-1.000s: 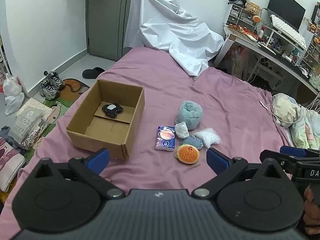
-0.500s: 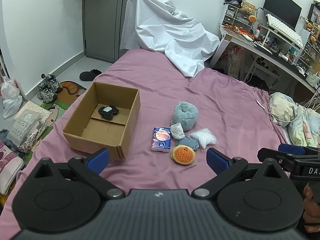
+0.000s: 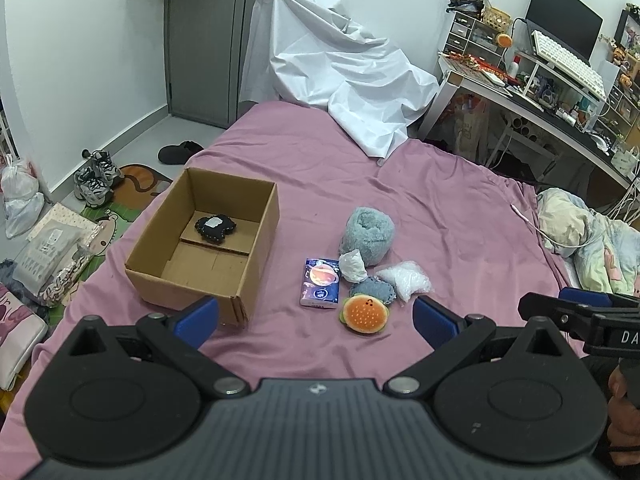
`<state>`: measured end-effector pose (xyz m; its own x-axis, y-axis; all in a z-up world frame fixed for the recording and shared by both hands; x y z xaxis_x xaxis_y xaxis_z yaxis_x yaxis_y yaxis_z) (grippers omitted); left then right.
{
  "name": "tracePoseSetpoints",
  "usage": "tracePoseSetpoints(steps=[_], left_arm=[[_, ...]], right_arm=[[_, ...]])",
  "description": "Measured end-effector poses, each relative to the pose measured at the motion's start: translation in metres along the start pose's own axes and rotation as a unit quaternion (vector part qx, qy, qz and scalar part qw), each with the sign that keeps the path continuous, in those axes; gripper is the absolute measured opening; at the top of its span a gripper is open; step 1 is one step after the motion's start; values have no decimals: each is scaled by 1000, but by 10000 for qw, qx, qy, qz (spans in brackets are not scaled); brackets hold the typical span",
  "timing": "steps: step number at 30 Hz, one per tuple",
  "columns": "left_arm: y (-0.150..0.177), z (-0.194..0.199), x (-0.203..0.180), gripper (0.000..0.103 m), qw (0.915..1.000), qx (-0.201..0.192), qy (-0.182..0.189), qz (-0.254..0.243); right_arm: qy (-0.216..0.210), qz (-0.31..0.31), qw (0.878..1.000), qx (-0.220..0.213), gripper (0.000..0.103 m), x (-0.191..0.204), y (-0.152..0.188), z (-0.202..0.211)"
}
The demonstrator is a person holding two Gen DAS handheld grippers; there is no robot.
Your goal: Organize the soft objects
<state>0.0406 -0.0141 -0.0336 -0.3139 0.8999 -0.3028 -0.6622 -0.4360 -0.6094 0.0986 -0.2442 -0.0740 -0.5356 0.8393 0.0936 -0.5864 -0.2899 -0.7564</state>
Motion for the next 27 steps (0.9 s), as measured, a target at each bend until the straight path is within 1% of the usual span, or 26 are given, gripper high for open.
tracePoseSetpoints(steps=[11, 27], left_arm=[[-10, 1, -4, 102, 10000, -60, 29, 67], [1, -12, 7, 102, 9999, 14, -6, 144]], right_arm=[[23, -22, 10000, -3, 103, -2, 1, 0], [-15, -54, 10000, 64, 103, -6, 4, -8]])
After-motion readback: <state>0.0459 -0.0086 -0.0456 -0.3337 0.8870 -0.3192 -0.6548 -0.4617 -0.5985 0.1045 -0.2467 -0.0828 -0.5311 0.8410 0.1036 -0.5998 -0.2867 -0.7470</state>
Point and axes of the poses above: each gripper's, at about its wrist camera, not at the fingertips, and z roughly against the way its jaws point, x to its left, y to its underside, the point moved 6 cm from there along -z, roughly the way its jaws point, and after that the axes turned 14 degrees about z, right-handed, at the moved point
